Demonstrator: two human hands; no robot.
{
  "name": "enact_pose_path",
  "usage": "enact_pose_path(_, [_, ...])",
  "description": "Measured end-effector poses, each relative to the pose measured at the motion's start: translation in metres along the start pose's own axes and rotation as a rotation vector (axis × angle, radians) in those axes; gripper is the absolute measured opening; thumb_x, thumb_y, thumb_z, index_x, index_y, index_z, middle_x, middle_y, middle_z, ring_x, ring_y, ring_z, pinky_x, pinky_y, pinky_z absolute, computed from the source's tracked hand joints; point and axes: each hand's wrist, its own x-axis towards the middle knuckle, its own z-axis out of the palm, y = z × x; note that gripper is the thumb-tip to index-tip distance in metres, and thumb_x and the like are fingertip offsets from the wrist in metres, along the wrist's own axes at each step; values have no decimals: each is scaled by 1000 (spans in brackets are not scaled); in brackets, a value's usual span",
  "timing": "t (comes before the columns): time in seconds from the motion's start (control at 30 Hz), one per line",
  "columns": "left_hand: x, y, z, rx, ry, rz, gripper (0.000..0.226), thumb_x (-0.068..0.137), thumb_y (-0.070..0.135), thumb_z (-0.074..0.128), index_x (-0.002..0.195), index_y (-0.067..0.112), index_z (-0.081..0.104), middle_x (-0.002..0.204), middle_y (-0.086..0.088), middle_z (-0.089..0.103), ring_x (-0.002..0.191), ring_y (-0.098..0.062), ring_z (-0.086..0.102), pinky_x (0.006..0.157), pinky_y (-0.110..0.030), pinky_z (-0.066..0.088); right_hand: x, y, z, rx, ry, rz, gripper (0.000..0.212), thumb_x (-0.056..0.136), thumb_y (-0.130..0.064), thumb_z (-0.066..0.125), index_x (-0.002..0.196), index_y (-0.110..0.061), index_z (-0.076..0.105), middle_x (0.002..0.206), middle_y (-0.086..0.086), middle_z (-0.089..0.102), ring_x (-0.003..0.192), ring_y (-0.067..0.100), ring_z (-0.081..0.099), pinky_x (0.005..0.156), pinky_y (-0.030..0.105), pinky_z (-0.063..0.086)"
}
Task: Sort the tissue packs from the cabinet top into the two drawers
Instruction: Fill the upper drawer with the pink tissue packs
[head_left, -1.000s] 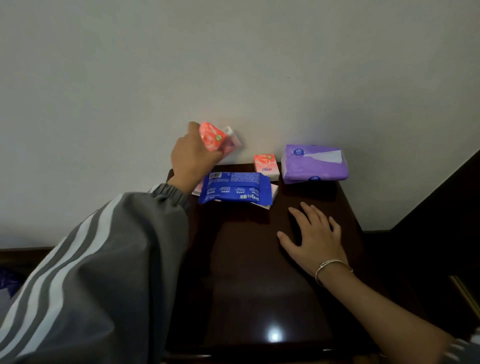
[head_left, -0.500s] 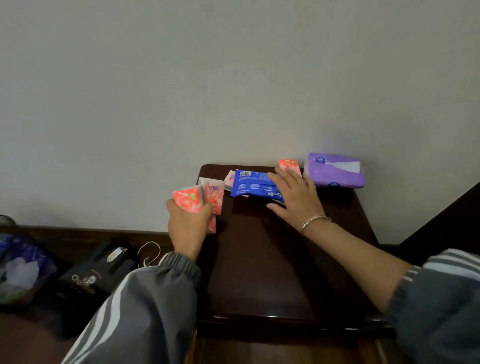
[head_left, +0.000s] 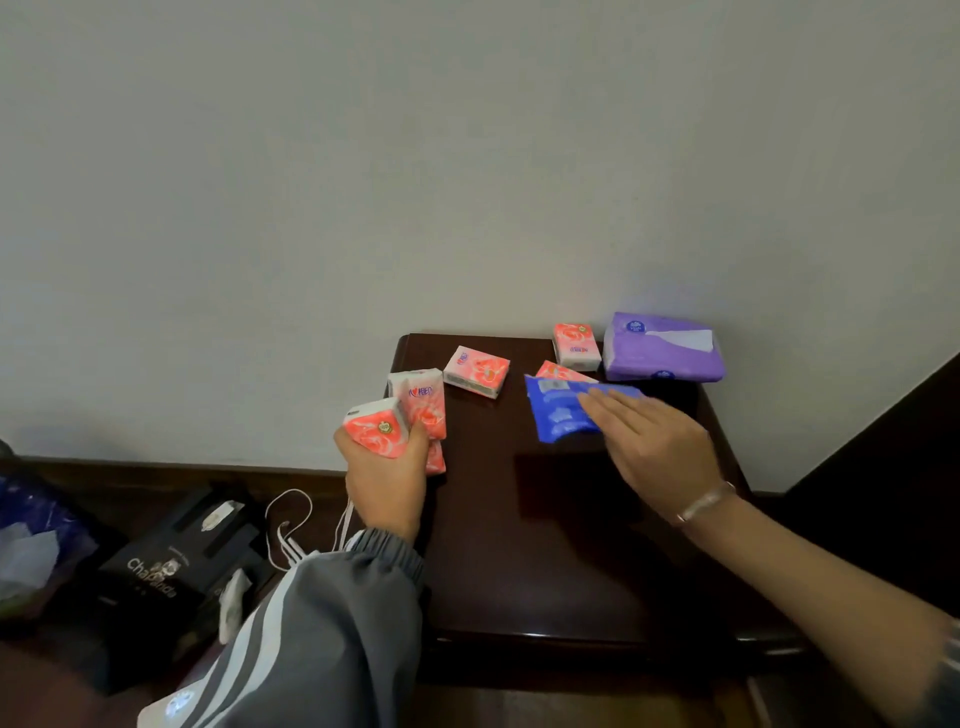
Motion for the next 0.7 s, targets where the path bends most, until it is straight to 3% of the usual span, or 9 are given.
enact_pose_path(0.1, [0,0,-1,-1,-17,23,59,67,49,77,105,40,32,83,23,51,72,-1,52,62,-18,38,-44,1,-20,-7,-152,-12,33,79,-8,53,105,-12,73,104,4,73,89,18,72,69,28,59])
enact_pose_path(0.2, [0,1,0,-3,-17,23,58,68,48,77,105,39,33,86,16,53,77,-11,55,71,-26,42,-59,-7,-30,28,-391,51,30,69,-26,79,98,-17,75,98,-1,75,84,14,73,61,24,58])
enact_pose_path(0.27, [0,1,0,-5,-12,26,58,69,48,77,107,37,34,86,14,53,77,-10,55,69,-24,41,-51,-6,-35,67,-518,105,40,73,-48,73,102,-20,74,103,-3,74,94,14,71,75,28,57])
enact_pose_path(0.37, [0,1,0,-12,-22,31,59,67,51,76,107,38,34,84,23,51,73,2,53,60,-16,38,-19,-4,-29,202,-593,172,46,89,-50,52,124,-21,61,127,-1,62,120,18,56,99,33,42])
enact_pose_path(0.53, [1,-1,0,-24,-24,18,59,69,48,77,107,38,33,84,24,50,74,6,52,58,-13,37,55,-4,23,274,-570,318,44,92,-43,49,130,-22,48,130,2,55,118,20,51,98,36,44])
enact_pose_path(0.7, [3,-1,2,-27,23,6,57,72,47,76,107,38,32,83,26,48,69,8,51,47,-3,35,111,-19,71,325,-582,337,57,88,-44,53,138,-20,40,142,4,45,129,23,43,105,40,39])
